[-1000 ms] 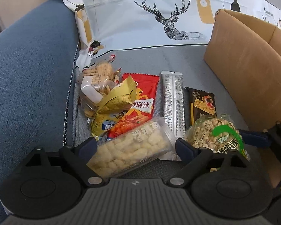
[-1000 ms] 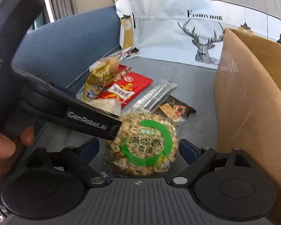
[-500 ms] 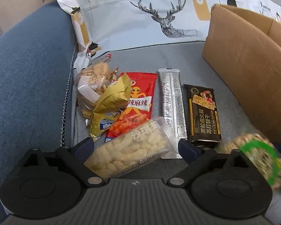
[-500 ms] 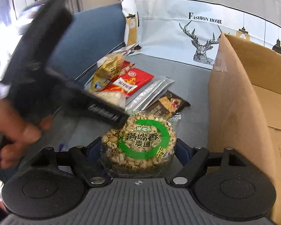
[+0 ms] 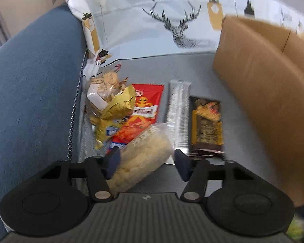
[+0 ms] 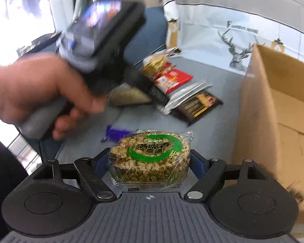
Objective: Organize snacks
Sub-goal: 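Move right gripper to the green-ring peanut pack while left gripper approaches the white cracker bar, then close right gripper on the peanut pack while left gripper grasps the white cracker bar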
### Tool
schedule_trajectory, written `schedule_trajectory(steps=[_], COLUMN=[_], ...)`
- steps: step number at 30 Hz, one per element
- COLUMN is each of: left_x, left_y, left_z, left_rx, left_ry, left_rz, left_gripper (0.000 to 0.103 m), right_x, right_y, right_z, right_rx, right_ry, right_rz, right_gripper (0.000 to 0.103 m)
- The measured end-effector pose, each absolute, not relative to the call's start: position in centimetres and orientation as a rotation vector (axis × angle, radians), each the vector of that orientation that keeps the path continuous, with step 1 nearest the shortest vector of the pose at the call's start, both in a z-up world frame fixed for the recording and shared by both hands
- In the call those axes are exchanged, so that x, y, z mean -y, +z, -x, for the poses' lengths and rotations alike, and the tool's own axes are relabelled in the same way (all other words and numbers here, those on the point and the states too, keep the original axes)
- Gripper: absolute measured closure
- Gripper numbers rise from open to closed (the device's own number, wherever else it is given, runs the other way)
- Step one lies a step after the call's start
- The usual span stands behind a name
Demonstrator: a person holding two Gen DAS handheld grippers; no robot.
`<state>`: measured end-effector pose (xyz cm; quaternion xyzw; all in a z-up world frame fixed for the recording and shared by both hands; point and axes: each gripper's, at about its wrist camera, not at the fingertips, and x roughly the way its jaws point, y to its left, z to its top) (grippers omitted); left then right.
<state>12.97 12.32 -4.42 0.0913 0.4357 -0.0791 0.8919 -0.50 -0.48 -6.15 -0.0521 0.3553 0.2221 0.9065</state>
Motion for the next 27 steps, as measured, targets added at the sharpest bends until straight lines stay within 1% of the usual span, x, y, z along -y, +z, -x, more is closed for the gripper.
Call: schedule_trajectory(steps=[1, 4, 5, 6, 7, 8, 9, 10, 11, 14, 15, 16, 17, 20, 22, 24, 25, 26, 27], left_x=[-12.5, -13.3, -13.5, -13.7, -13.9, -14.0, -14.0, -13.8, -13.8, -13.7, -13.9, -14.0, -13.9, -12.8, -12.2, -12.5, -12.7, -12.8, -13.2], left_y=[-3.9, -2.2, -1.6, -1.2, -0.9, -0.7, -0.7, -0.8, -0.9, -1.3, -1.7, -2.2, -2.9, -4.7, -5.9, -6.9, -7.2, -7.3, -7.2], left_z=[-12.5, -11.1, -10.7, -10.3, -10.0, -9.8, -9.8, -10.0, -10.0, -10.3, -10.6, -10.8, -11.3, -12.1, -12.7, -13.1, -13.3, -13.3, -13.2], left_rx=[-0.901, -0.889, -0.877, -0.868, -0.86, -0.856, -0.859, -0.869, -0.875, -0.886, -0.895, -0.911, -0.935, -0.985, -0.997, -1.033, -1.046, -1.051, -1.051], left_ry=[-0.165, -0.165, -0.18, -0.196, -0.208, -0.212, -0.201, -0.18, -0.16, -0.12, -0.114, -0.112, -0.111, -0.11, -0.099, -0.113, -0.121, -0.127, -0.143], left_rz=[-0.15, -0.006, 0.048, 0.096, 0.142, 0.168, 0.172, 0.159, 0.14, 0.08, 0.061, 0.036, 0.003, -0.156, -0.253, -0.264, -0.261, -0.254, -0.223], left_gripper=[0.048, 0.055, 0.068, 0.077, 0.08, 0.08, 0.078, 0.067, 0.053, 0.032, 0.028, 0.018, 0.013, 0.008, 0.008, 0.008, 0.012, 0.026, 0.032], right_x=[0.2, 0.0, 0.0, 0.0, -0.1, -0.2, -0.3, -0.2, -0.2, -0.4, -0.4, -0.3, -0.2, 0.0, 0.0, 0.0, 0.0, 0.1, 0.1], right_y=[-6.6, -7.8, -8.1, -8.3, -8.5, -8.6, -8.7, -9.0, -9.1, -9.5, -9.6, -9.6, -9.6, -9.6, -9.6, -9.7, -9.8, -9.9, -10.0], right_z=[0.5, 0.3, 0.1, 0.0, -0.1, 0.0, -0.1, 0.0, 0.0, 0.2, 0.2, 0.2, 0.1, -0.1, -0.2, -0.3, -0.4, -0.5, -0.6], right_rx=[-0.738, -0.768, -0.78, -0.786, -0.788, -0.789, -0.79, -0.79, -0.793, -0.801, -0.802, -0.801, -0.8, -0.799, -0.8, -0.805, -0.807, -0.81, -0.814], right_ry=[0.46, 0.452, 0.444, 0.438, 0.435, 0.433, 0.432, 0.435, 0.435, 0.426, 0.424, 0.422, 0.422, 0.425, 0.426, 0.426, 0.427, 0.428, 0.429], right_rz=[0.123, 0.14, 0.138, 0.136, 0.134, 0.133, 0.134, 0.137, 0.142, 0.153, 0.154, 0.153, 0.15, 0.135, 0.131, 0.128, 0.127, 0.127, 0.125], right_gripper=[0.022, 0.022, 0.022, 0.022, 0.022, 0.022, 0.022, 0.021, 0.021, 0.021, 0.021, 0.022, 0.022, 0.022, 0.021, 0.021, 0.021, 0.021, 0.021])
